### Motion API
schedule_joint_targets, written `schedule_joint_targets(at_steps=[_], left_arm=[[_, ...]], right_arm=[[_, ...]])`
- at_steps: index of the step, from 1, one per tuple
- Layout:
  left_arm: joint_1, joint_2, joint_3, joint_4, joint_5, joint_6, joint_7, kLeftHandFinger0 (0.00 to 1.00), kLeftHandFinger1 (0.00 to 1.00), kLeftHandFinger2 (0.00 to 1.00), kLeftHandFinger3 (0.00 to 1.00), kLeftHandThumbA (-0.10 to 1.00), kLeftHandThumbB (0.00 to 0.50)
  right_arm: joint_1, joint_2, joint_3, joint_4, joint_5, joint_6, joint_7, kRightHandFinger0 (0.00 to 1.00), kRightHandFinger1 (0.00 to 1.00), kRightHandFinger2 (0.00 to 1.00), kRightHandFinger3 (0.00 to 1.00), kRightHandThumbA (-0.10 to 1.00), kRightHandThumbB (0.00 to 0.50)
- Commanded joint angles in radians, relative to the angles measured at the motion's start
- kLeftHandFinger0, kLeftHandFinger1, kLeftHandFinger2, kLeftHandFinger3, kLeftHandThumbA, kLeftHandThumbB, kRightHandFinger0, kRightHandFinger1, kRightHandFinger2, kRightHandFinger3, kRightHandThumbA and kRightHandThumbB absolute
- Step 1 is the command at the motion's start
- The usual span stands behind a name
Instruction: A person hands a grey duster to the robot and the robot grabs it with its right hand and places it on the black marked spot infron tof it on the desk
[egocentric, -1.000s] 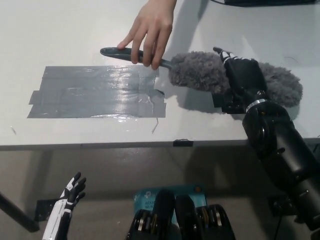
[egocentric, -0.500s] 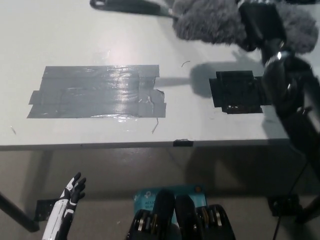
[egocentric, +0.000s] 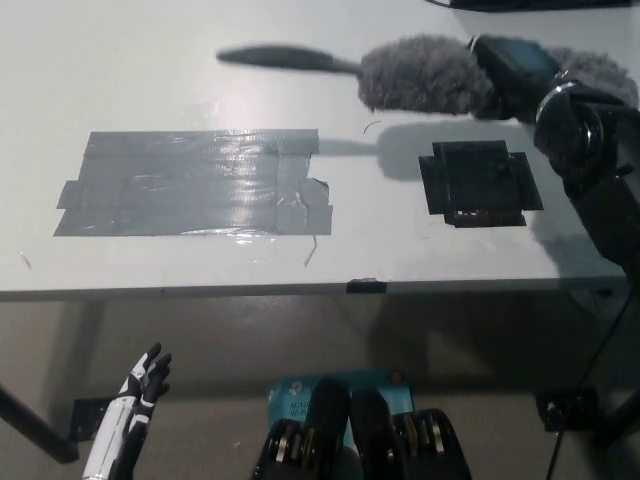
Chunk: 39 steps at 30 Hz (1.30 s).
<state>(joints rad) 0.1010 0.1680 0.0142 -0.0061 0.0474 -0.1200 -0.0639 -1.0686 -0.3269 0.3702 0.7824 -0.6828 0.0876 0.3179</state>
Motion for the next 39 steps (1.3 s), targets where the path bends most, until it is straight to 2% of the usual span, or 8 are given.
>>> schedule_joint_targets(at_steps=[1,4,5,6,8,11,24,39], left_arm=[[-0.012,0.024,0.007,-0.044,0.0,0.016,-0.012,0.97,1.0,1.0,1.0,0.96,0.073],[-0.014,0.027,0.01,-0.04,-0.009,0.012,-0.014,0.96,1.0,1.0,1.0,0.96,0.077],[-0.015,0.029,0.012,-0.044,-0.018,0.013,-0.017,0.96,1.0,1.0,1.0,0.96,0.069],[-0.015,0.03,0.011,-0.043,-0.016,0.01,-0.017,0.95,1.0,1.0,1.0,0.95,0.068],[-0.02,0.037,0.007,-0.042,0.003,0.001,-0.014,0.91,1.0,1.0,1.0,0.97,0.072],[-0.026,0.041,0.01,-0.045,0.002,0.005,-0.016,0.88,1.0,1.0,1.0,0.99,0.084],[-0.043,0.053,0.004,-0.055,-0.013,0.003,-0.026,0.84,1.0,1.0,1.0,0.98,0.089],[-0.082,0.059,-0.005,-0.054,-0.004,0.011,-0.033,0.84,1.0,1.0,1.0,1.0,0.087]], right_arm=[[-0.086,-0.021,0.014,0.043,0.052,0.032,0.154,0.16,0.75,1.0,0.88,-0.1,0.18],[-0.081,-0.026,0.042,0.073,0.044,0.037,0.204,0.28,0.84,1.0,0.91,-0.1,0.206],[-0.09,-0.026,0.05,0.087,0.05,0.067,0.249,0.91,1.0,1.0,0.94,-0.08,0.206],[-0.094,-0.026,0.05,0.102,0.055,0.073,0.258,1.0,1.0,1.0,0.88,0.01,0.248],[-0.102,-0.032,0.025,0.114,0.088,0.089,0.278,0.51,0.78,0.83,0.77,0.29,0.301],[-0.158,-0.049,0.026,0.154,0.123,0.075,0.394,1.0,1.0,1.0,1.0,0.51,0.396],[-0.254,-0.179,-0.272,-0.142,0.456,0.275,0.611,1.0,1.0,1.0,1.0,0.5,0.5],[-0.098,-0.172,-0.618,-0.993,0.544,0.382,0.433,1.0,1.0,1.0,1.0,1.0,0.466]])
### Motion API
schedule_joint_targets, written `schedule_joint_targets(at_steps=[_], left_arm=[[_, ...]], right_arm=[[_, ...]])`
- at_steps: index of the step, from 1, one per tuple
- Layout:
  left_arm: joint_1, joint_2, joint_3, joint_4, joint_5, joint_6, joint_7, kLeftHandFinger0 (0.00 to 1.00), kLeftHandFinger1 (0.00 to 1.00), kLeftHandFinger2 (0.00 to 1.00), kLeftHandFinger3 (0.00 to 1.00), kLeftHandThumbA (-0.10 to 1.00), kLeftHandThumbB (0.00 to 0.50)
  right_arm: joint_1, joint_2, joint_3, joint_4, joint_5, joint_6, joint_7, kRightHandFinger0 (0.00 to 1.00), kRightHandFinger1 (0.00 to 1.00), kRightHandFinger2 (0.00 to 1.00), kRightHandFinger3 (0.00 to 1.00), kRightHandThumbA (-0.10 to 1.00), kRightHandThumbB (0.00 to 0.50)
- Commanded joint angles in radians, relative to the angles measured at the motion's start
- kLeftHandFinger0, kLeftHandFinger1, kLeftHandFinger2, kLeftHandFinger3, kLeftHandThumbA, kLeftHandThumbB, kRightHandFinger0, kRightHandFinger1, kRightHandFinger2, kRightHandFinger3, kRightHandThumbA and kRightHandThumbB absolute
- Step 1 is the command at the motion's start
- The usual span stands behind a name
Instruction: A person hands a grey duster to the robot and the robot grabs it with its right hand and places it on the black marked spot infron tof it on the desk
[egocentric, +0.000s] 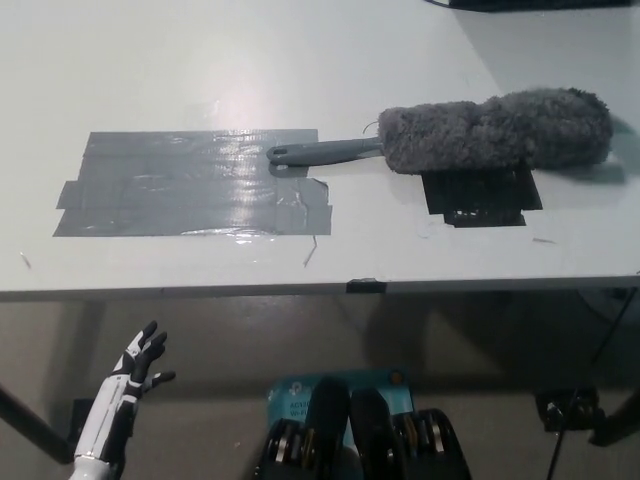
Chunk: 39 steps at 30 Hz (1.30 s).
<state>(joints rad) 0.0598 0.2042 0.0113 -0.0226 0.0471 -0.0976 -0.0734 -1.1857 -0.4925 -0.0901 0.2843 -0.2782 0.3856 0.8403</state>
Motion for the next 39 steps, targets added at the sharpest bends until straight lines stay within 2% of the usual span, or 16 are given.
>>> schedule_joint_targets(at_steps=[1,7,10,11,12,13,15,16,19,20,22,26,27,30,34,39], left_arm=[[-0.049,0.022,-0.004,-0.032,-0.005,-0.014,-0.025,0.84,1.0,1.0,1.0,1.0,0.091],[-0.092,-0.014,-0.026,-0.005,-0.006,-0.018,-0.023,0.88,1.0,1.0,1.0,1.0,0.119],[-0.086,-0.022,-0.029,0.007,-0.02,-0.029,-0.029,0.94,1.0,1.0,1.0,1.0,0.154],[-0.083,-0.025,-0.03,0.007,-0.02,-0.029,-0.029,0.95,1.0,1.0,1.0,1.0,0.17],[-0.078,-0.028,-0.032,0.006,-0.018,-0.033,-0.027,0.99,1.0,1.0,1.0,1.0,0.186],[-0.072,-0.029,-0.032,0.007,-0.018,-0.037,-0.027,1.0,1.0,1.0,1.0,1.0,0.198],[-0.062,-0.032,-0.033,0.013,-0.021,-0.045,-0.028,1.0,1.0,1.0,1.0,1.0,0.206],[-0.054,-0.033,-0.034,0.015,-0.023,-0.051,-0.029,1.0,1.0,1.0,1.0,1.0,0.214],[-0.032,-0.032,-0.038,0.016,-0.02,-0.055,-0.032,1.0,1.0,1.0,1.0,1.0,0.236],[-0.021,-0.031,-0.041,0.014,-0.018,-0.061,-0.033,1.0,1.0,1.0,1.0,1.0,0.234],[-0.007,-0.032,-0.042,0.008,-0.018,-0.061,-0.033,1.0,1.0,1.0,1.0,1.0,0.238],[0.01,-0.034,-0.047,0.01,-0.014,-0.063,-0.031,1.0,1.0,1.0,1.0,1.0,0.262],[0.009,-0.03,-0.05,0.009,-0.003,-0.053,-0.029,1.0,1.0,1.0,1.0,1.0,0.284],[0.008,-0.019,-0.061,0.001,0.043,-0.038,-0.018,1.0,1.0,1.0,1.0,1.0,0.293],[0.017,-0.024,-0.068,-0.002,0.038,-0.045,-0.018,1.0,1.0,1.0,1.0,1.0,0.311],[0.052,-0.02,-0.079,-0.001,0.015,-0.063,-0.03,1.0,1.0,1.0,1.0,1.0,0.296]], right_arm=[[0.101,0.015,-0.185,-0.651,0.176,0.084,-0.085,1.0,1.0,1.0,1.0,1.0,0.446],[0.41,0.073,-0.258,-1.069,0.277,0.084,-0.153,1.0,1.0,1.0,1.0,1.0,0.361],[0.642,0.175,-0.245,-1.222,0.2,0.083,-0.206,1.0,1.0,1.0,1.0,1.0,0.309],[0.699,0.201,-0.235,-1.234,0.187,0.067,-0.22,1.0,1.0,1.0,1.0,1.0,0.271],[0.83,0.283,-0.213,-1.228,0.182,-0.003,-0.26,1.0,1.0,1.0,1.0,0.98,0.252],[0.87,0.308,-0.203,-1.221,0.171,-0.022,-0.27,1.0,1.0,1.0,1.0,0.98,0.271],[1.002,0.39,-0.176,-1.131,0.151,-0.163,-0.323,1.0,1.0,1.0,1.0,0.98,0.216],[1.054,0.438,-0.169,-1.073,0.144,-0.218,-0.353,1.0,1.0,1.0,1.0,0.99,0.225],[1.134,0.502,-0.152,-0.941,0.109,-0.344,-0.412,1.0,1.0,1.0,1.0,0.99,0.194],[1.161,0.527,-0.146,-0.87,0.09,-0.402,-0.441,1.0,1.0,1.0,1.0,0.93,0.155],[1.19,0.556,-0.139,-0.76,0.076,-0.475,-0.474,1.0,1.0,1.0,1.0,0.88,0.129],[1.214,0.579,-0.127,-0.591,0.039,-0.546,-0.52,1.0,1.0,1.0,1.0,0.8,0.116],[1.215,0.569,-0.108,-0.52,-0.015,-0.579,-0.556,1.0,1.0,1.0,1.0,0.87,0.13],[1.224,0.545,-0.077,-0.434,-0.082,-0.61,-0.594,1.0,1.0,1.0,1.0,0.96,0.168],[1.241,0.529,-0.061,-0.397,-0.097,-0.628,-0.61,1.0,1.0,1.0,1.0,1.0,0.199],[1.269,0.518,-0.033,-0.381,-0.098,-0.66,-0.616,1.0,1.0,1.0,1.0,1.0,0.195]])
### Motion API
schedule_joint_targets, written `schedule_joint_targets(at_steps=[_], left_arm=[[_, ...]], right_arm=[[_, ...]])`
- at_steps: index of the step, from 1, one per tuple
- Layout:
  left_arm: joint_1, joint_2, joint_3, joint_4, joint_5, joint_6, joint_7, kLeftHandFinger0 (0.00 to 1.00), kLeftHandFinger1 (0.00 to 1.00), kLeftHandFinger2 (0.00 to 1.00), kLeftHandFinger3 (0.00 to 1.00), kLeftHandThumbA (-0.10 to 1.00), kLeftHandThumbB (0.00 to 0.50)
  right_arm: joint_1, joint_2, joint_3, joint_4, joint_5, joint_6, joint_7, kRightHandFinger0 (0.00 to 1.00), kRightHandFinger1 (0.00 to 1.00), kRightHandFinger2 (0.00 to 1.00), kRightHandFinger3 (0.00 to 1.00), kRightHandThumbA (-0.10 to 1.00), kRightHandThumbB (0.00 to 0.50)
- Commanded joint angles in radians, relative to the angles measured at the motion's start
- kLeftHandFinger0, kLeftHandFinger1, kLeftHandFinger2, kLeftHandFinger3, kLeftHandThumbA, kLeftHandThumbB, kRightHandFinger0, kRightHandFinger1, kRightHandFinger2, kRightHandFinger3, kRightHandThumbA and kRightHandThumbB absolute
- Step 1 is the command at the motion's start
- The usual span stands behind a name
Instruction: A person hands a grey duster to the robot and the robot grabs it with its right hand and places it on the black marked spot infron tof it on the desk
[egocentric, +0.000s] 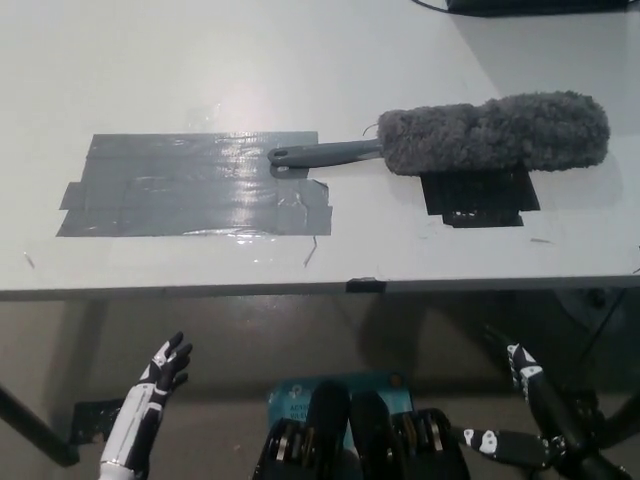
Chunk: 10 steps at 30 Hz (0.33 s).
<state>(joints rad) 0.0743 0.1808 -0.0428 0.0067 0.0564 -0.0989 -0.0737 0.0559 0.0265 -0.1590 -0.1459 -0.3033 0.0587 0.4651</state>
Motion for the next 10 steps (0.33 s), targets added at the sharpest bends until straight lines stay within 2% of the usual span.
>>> schedule_joint_targets(at_steps=[1,5,10], left_arm=[[0.04,0.007,-0.025,-0.021,-0.004,-0.078,-0.033,1.0,1.0,1.0,1.0,1.0,0.308],[0.038,0.012,-0.027,-0.006,-0.019,-0.087,-0.043,1.0,1.0,1.0,1.0,1.0,0.327],[0.044,0.013,-0.029,-0.001,-0.017,-0.085,-0.049,1.0,1.0,1.0,1.0,1.0,0.335]], right_arm=[[0.029,-0.003,0.044,0.055,-0.067,-0.336,-0.235,1.0,1.0,1.0,1.0,1.0,0.198],[0.033,-0.014,0.066,0.054,-0.058,-0.323,-0.226,1.0,1.0,1.0,1.0,1.0,0.21],[0.038,-0.028,0.088,0.067,-0.051,-0.354,-0.238,1.0,1.0,1.0,1.0,1.0,0.215]])
